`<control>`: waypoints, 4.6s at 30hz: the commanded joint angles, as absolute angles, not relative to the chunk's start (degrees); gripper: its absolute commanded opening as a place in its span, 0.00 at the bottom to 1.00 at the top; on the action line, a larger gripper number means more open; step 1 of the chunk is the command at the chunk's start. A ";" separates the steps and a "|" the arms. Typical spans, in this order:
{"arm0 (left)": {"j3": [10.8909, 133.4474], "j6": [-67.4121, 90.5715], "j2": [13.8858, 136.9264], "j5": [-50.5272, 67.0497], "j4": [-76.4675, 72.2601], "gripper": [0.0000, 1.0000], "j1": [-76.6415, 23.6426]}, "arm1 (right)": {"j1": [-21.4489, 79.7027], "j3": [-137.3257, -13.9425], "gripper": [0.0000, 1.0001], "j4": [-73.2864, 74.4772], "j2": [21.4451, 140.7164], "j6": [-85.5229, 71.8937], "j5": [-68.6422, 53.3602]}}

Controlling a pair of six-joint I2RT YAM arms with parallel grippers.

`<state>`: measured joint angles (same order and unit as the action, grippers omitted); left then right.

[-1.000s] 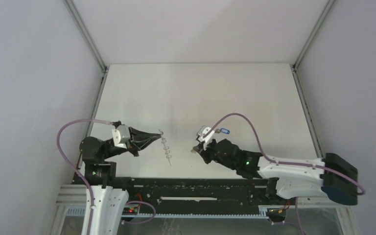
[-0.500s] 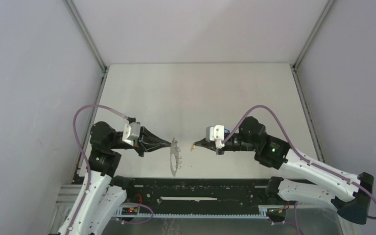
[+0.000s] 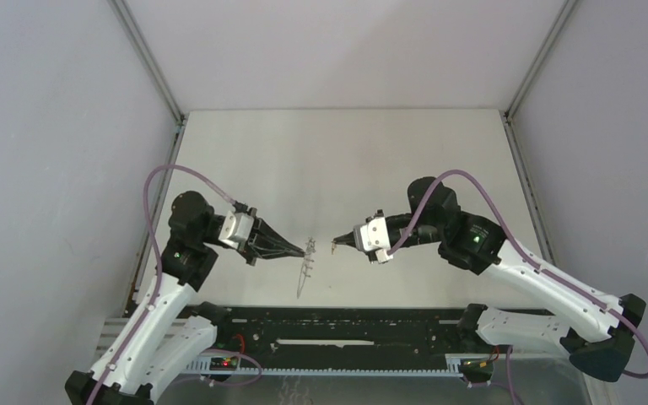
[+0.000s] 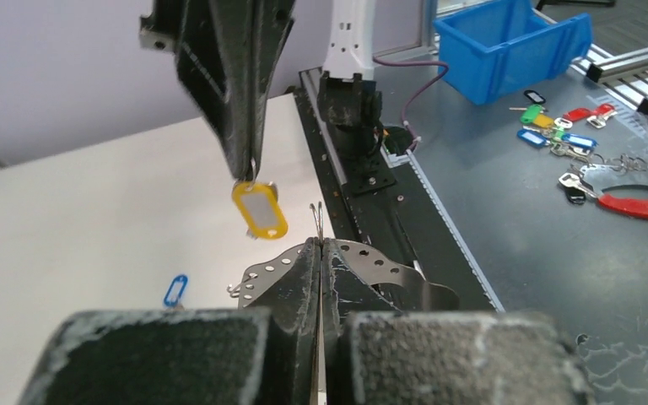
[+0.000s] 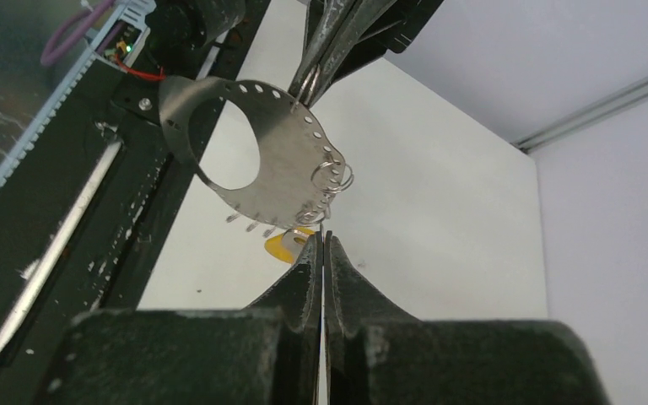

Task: Put the keys on the keyring
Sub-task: Insert the key onto the keyring.

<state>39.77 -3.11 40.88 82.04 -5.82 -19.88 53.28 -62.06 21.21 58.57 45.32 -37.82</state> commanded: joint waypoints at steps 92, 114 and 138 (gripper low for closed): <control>43.29 -18.76 43.07 79.62 -4.28 0.00 -26.19 | 67.43 -69.39 0.00 21.89 61.90 61.43 -28.90; 43.02 -20.25 42.75 80.66 -4.04 0.00 -26.44 | 67.41 -74.14 0.00 25.91 66.97 59.78 -28.12; 44.07 -20.56 42.80 78.70 -3.34 0.00 -26.72 | 66.66 -76.68 0.07 27.12 69.58 53.44 -26.09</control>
<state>41.39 -19.00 43.09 79.94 -1.06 -25.89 66.37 -74.32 27.29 68.10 55.13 -27.24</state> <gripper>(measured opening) 0.006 0.059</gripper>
